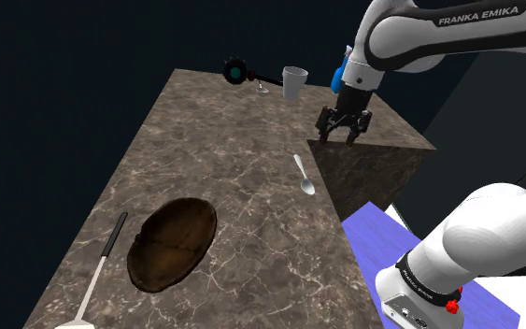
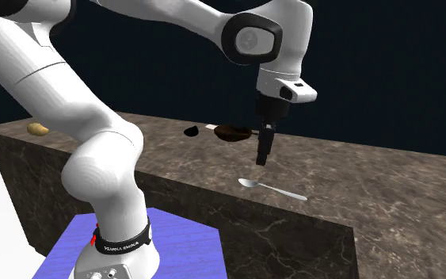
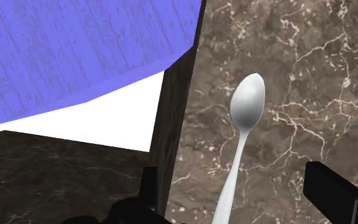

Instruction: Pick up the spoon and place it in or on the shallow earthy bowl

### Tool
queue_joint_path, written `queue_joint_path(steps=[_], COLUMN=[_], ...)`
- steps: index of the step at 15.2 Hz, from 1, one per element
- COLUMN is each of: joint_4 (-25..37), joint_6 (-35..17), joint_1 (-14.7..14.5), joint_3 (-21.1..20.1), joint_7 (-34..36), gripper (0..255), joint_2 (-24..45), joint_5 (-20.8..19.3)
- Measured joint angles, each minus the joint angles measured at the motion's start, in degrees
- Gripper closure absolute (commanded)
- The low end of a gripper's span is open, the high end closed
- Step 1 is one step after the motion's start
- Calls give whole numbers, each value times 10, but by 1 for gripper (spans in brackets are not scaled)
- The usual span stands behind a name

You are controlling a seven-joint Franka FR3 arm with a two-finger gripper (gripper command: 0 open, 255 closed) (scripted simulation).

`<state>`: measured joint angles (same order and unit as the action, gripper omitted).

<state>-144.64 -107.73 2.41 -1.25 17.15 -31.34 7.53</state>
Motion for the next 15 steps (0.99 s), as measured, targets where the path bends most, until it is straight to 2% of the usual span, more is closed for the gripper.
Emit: queue_joint_path(steps=[7,15], joint_4=[-12,-37], joint_6=[-158,-236], joint_1=[-2,-11], joint_3=[-8,-14], joint_7=[55,52], gripper=[0,0], joint_2=[127,176], joint_5=[67,91])
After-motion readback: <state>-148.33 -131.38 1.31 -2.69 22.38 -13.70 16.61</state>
